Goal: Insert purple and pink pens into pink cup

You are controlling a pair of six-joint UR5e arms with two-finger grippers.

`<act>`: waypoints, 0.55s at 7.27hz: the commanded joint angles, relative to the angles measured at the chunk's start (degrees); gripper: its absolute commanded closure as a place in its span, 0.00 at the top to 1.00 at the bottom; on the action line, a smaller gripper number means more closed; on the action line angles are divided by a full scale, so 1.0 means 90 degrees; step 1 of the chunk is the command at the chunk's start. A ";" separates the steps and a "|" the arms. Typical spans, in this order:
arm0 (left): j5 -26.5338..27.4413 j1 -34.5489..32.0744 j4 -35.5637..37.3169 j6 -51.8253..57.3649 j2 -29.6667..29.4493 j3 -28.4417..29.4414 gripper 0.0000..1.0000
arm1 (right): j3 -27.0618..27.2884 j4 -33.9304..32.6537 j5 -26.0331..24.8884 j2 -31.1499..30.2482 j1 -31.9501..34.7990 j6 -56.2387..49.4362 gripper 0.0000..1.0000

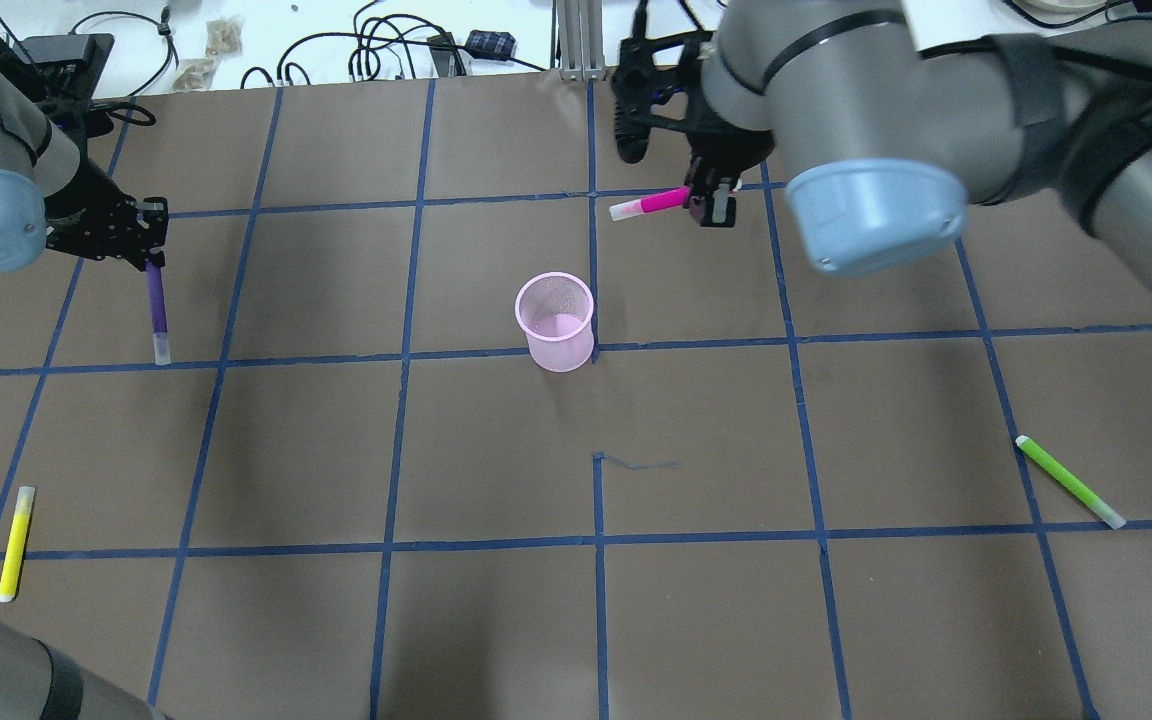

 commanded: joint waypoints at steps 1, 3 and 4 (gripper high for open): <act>-0.0024 -0.0060 0.0037 0.0008 0.0100 0.0002 0.00 | 0.0007 -0.0539 -0.0909 0.0670 0.1021 0.0239 0.03; -0.0083 -0.0090 0.0085 -0.0001 0.0111 0.0002 0.00 | 0.0008 -0.0558 -0.0910 0.1110 0.1208 0.0258 0.04; -0.0083 -0.0100 0.0095 0.0008 0.0130 0.0002 0.00 | -0.0002 -0.0539 -0.0900 0.1267 0.1219 0.0258 0.06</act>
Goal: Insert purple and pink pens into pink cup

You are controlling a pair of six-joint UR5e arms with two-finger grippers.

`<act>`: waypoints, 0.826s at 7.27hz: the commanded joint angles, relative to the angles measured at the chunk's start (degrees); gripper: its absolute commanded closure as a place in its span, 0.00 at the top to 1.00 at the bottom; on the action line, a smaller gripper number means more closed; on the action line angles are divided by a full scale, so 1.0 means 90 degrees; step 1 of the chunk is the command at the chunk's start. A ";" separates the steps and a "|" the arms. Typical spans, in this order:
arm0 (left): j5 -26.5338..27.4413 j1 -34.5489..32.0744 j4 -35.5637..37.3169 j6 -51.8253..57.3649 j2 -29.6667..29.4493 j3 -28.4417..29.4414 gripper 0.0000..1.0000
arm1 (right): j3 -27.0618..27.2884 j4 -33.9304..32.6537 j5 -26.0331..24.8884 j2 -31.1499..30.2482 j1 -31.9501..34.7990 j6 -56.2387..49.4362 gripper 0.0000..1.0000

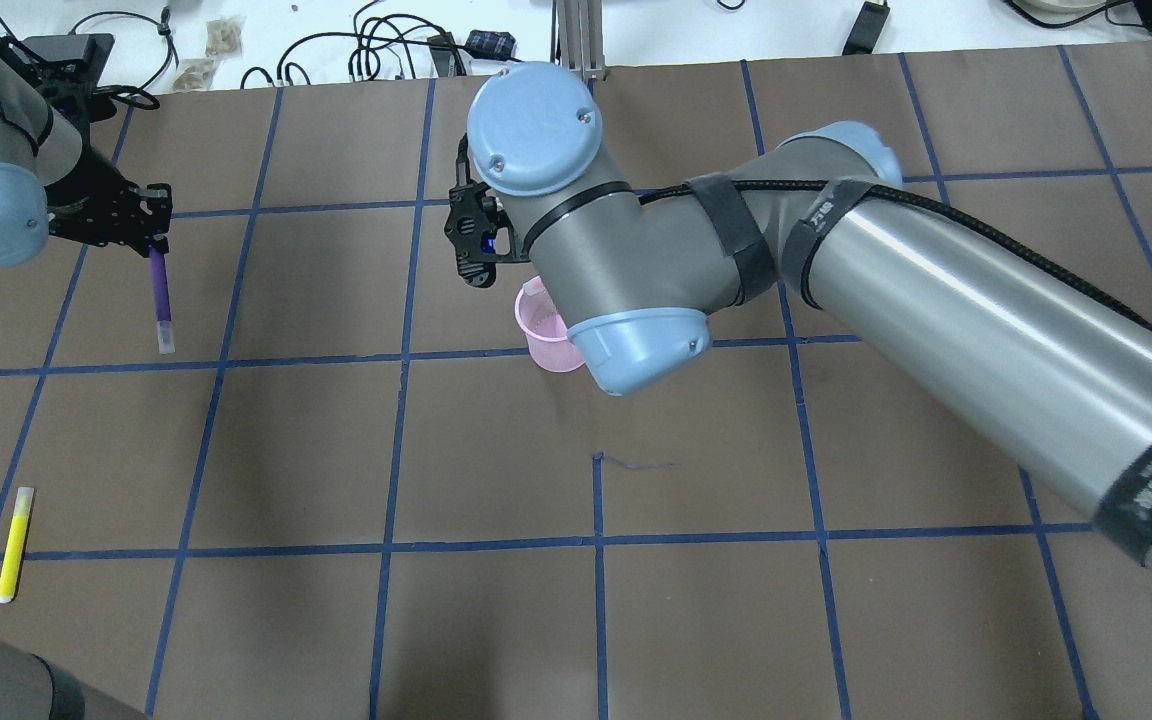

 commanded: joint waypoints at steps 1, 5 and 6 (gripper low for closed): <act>-0.0012 -0.0014 0.0050 0.0004 0.0053 0.0007 0.00 | -0.0001 0.0021 -0.0005 0.0258 0.0065 0.0007 0.07; -0.0129 -0.0462 0.0508 -0.0277 0.0053 -0.0003 0.00 | -0.0010 -0.0008 0.0092 0.0404 0.0065 0.0027 0.23; -0.0139 -0.0589 0.0625 -0.0501 0.0063 -0.0003 0.00 | -0.0020 -0.0057 0.0267 0.0434 0.0065 0.0027 0.28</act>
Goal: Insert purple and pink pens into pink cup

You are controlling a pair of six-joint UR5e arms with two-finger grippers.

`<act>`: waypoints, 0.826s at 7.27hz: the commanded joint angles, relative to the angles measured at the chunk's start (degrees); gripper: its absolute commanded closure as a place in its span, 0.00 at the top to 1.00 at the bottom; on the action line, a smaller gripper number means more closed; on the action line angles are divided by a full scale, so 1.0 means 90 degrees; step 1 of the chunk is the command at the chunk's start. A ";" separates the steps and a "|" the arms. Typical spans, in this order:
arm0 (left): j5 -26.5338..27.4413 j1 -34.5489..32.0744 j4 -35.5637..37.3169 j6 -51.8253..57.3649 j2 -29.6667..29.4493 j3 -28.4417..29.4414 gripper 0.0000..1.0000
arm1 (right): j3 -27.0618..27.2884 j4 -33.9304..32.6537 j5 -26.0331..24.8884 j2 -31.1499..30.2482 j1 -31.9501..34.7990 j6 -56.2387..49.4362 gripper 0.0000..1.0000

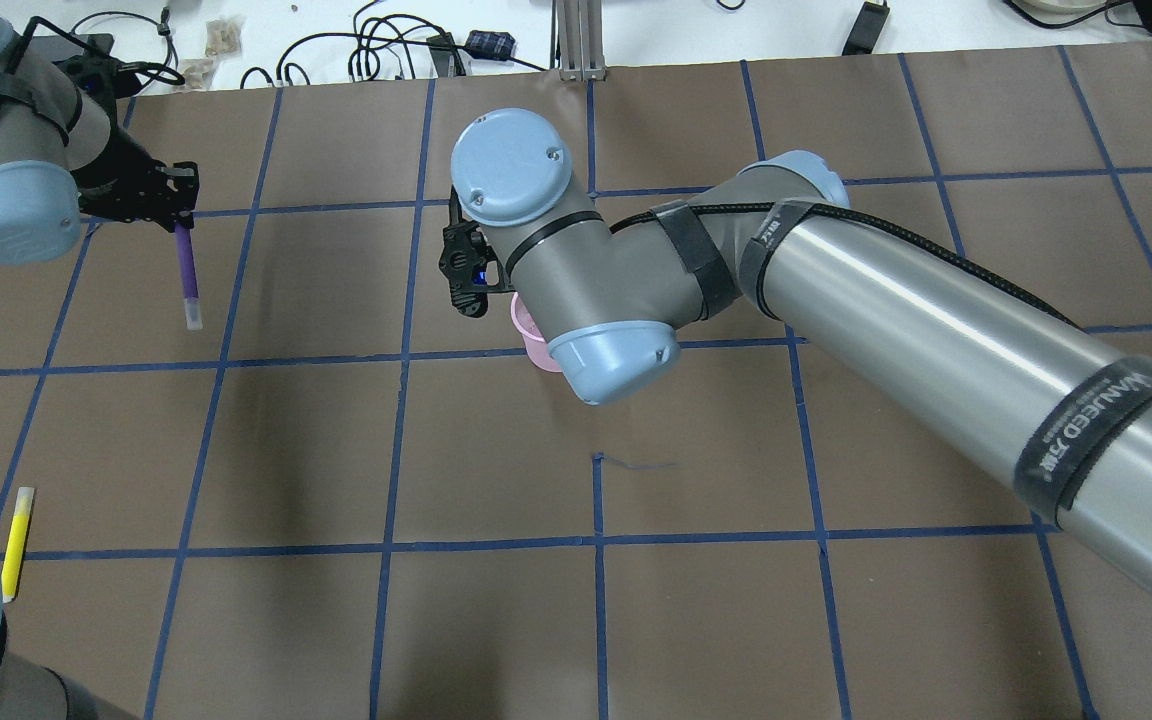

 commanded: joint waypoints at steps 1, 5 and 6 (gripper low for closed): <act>-0.0012 -0.0194 0.0148 -0.0255 0.0032 0.0003 0.00 | -0.0018 -0.0041 0.0176 0.0069 -0.0010 -0.0003 0.33; -0.0167 -0.0311 0.0148 -0.0664 0.0041 0.0012 0.00 | -0.0037 -0.0002 0.0205 -0.0076 -0.0165 0.0007 0.51; -0.0139 -0.0437 0.0148 -0.0695 0.0061 0.0003 0.00 | 0.0001 0.0028 0.0215 -0.0396 -0.0427 0.0017 0.51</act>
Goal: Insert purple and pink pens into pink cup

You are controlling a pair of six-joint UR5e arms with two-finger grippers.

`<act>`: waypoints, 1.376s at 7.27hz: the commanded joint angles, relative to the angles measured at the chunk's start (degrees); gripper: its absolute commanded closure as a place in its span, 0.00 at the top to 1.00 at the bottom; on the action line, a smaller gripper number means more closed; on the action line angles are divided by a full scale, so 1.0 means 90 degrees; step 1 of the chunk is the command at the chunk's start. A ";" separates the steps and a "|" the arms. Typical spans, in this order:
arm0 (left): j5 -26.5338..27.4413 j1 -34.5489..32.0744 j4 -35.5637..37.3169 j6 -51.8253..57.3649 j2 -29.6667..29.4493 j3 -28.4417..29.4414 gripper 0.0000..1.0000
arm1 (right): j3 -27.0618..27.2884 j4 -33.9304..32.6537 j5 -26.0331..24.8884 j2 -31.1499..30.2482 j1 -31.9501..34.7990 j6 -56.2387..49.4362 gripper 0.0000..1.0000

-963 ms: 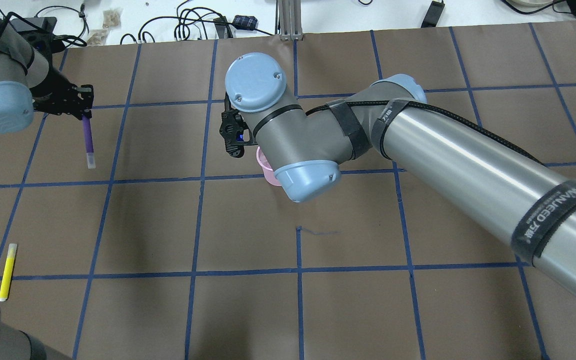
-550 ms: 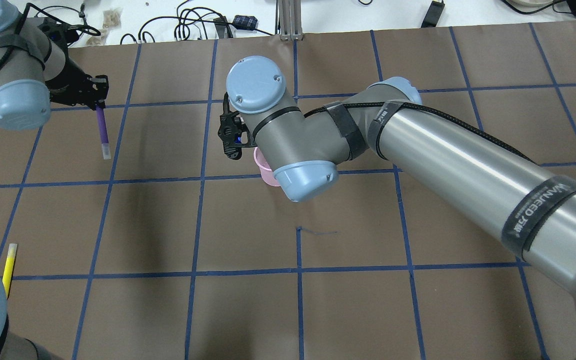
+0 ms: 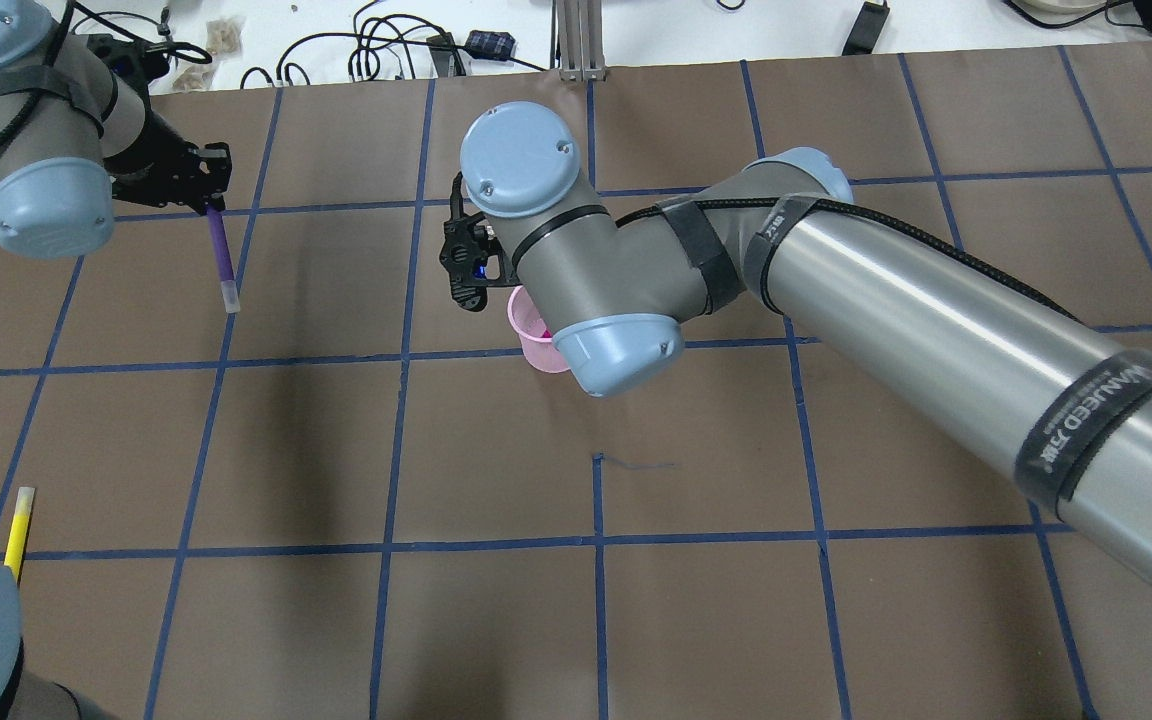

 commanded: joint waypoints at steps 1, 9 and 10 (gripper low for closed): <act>0.0016 -0.0220 0.0000 -0.0305 0.0016 0.0005 0.00 | 0.0052 0.0093 0.0115 -0.0597 -0.0604 0.0018 0.51; 0.0950 -0.3049 0.1492 -0.3001 0.0016 0.0172 0.00 | 0.0121 0.2260 0.1688 -0.2474 -0.2922 0.2350 0.51; 0.0963 -0.3294 0.1523 -0.3583 -0.0003 -0.0003 0.00 | 0.0111 0.2319 0.1601 -0.2572 -0.2903 0.3686 0.53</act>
